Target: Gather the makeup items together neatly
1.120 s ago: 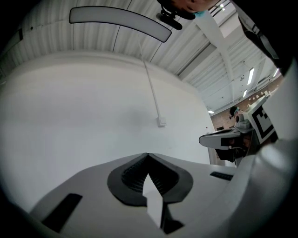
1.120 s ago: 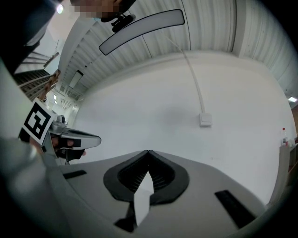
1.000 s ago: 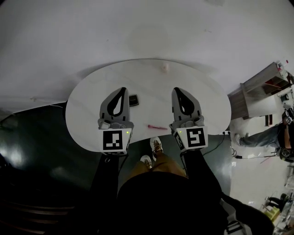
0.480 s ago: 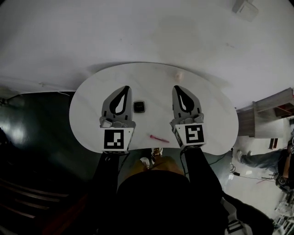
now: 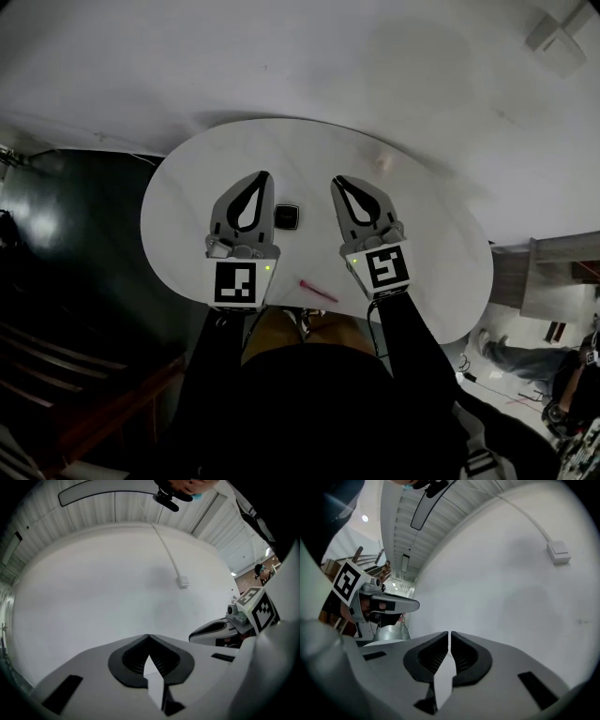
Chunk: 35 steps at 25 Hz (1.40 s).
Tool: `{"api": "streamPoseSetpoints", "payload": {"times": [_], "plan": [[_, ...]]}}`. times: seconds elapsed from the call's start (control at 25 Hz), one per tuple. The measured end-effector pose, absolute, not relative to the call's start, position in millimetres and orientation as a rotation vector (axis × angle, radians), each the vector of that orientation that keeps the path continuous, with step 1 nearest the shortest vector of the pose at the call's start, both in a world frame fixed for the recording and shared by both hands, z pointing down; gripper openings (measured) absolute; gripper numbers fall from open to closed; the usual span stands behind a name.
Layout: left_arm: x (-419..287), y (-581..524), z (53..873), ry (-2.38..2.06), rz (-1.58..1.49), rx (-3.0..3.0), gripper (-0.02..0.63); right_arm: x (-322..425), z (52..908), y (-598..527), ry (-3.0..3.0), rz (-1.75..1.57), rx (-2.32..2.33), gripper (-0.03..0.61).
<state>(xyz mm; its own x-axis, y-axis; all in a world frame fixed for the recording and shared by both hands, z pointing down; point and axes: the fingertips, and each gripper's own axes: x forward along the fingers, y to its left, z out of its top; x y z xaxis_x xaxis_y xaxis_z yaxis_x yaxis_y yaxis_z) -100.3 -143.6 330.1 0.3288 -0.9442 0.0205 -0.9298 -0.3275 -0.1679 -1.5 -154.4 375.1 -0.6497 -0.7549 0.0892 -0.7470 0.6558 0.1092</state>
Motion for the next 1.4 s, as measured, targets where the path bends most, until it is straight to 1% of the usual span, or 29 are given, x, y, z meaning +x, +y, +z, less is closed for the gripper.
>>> {"api": "streamPoseSetpoints", "payload": {"times": [0.08, 0.12, 0.2, 0.24, 0.32, 0.4, 0.64, 0.68, 0.72, 0.96, 1.08, 1.24, 1.4], "plan": [[-99, -145, 336, 1.756, -0.188, -2.457, 0.015, -4, 386, -157, -2.745, -0.066, 1.199, 0.033], [-98, -146, 339, 1.761, -0.196, -2.459, 0.015, -7, 393, -157, -2.744, -0.047, 1.16, 0.046], [-98, -149, 343, 1.767, -0.208, -2.465, 0.015, -15, 407, -156, -2.737, -0.006, 1.061, 0.117], [-98, -149, 345, 1.767, -0.212, -2.469, 0.015, -19, 415, -154, -2.73, 0.008, 1.017, 0.137], [-98, -152, 348, 1.758, -0.219, -2.474, 0.015, -26, 431, -151, -2.711, 0.03, 0.941, 0.155], [-99, -154, 353, 1.748, -0.236, -2.482, 0.015, -34, 448, -148, -2.69, 0.061, 0.86, 0.194], [-115, -162, 367, 1.744, -0.27, -2.513, 0.015, -67, 501, -136, -2.587, 0.032, 0.625, 0.22], [-118, -163, 370, 1.742, -0.28, -2.519, 0.015, -73, 510, -132, -2.569, 0.042, 0.578, 0.241], [-121, -163, 372, 1.741, -0.29, -2.526, 0.015, -78, 519, -129, -2.547, 0.053, 0.529, 0.286], [-138, -164, 385, 1.734, -0.314, -2.563, 0.015, -98, 568, -122, -2.419, 0.05, 0.337, 0.306], [-147, -163, 391, 1.74, -0.323, -2.583, 0.015, -103, 599, -113, -2.318, 0.007, 0.205, 0.331], [-160, -162, 393, 1.752, -0.322, -2.583, 0.015, -108, 630, -112, -2.241, 0.008, 0.109, 0.334], [-160, -155, 401, 1.708, -0.349, -2.633, 0.015, -109, 655, -108, -2.15, -0.062, -0.001, 0.337]]}}
